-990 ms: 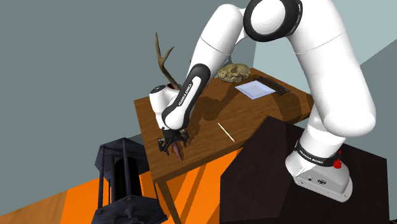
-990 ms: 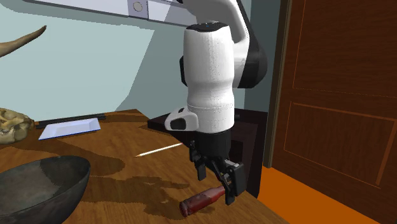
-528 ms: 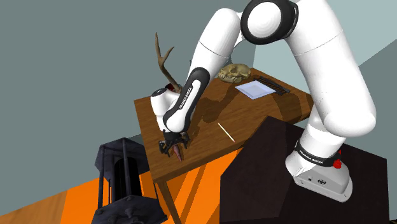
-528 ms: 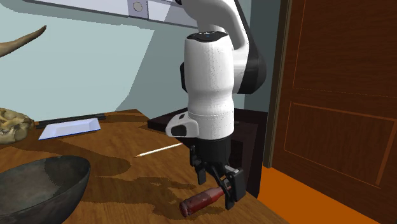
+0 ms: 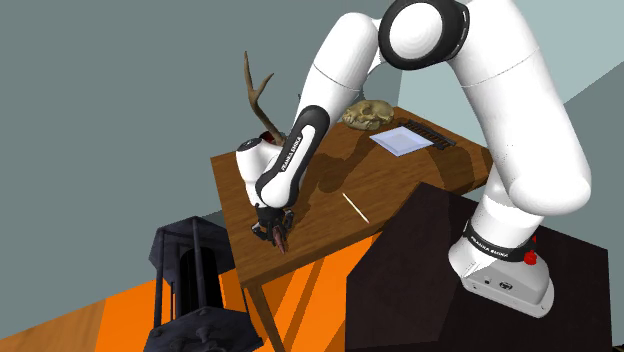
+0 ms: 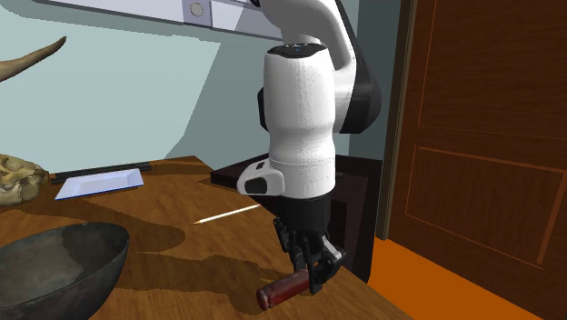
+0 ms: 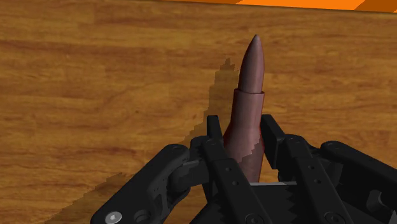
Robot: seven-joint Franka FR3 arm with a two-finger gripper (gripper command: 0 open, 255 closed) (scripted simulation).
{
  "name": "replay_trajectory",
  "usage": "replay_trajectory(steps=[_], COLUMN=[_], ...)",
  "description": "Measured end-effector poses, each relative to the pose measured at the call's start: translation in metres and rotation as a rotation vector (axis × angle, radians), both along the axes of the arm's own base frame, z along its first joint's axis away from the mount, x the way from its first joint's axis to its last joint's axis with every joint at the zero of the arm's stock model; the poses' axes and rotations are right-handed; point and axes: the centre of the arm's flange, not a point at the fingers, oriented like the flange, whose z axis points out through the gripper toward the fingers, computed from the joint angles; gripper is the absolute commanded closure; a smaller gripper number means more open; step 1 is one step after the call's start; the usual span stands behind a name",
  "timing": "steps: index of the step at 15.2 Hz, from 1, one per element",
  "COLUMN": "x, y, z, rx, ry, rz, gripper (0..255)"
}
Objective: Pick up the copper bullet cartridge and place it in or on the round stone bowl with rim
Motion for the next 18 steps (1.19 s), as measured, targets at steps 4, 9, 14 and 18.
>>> replay_trajectory(steps=[4, 9, 14, 18], x=[0.0, -0.001, -0.001, -0.001], y=[0.0, -0.002, -0.003, -0.002], z=[0.0, 0.02, 0.046, 0.067], rx=[0.0, -0.002, -0.001, -0.001], ry=[-0.001, 0.002, 0.002, 0.002], rz=[0.0, -0.001, -0.001, -0.001], gripper=[255, 255, 255, 255])
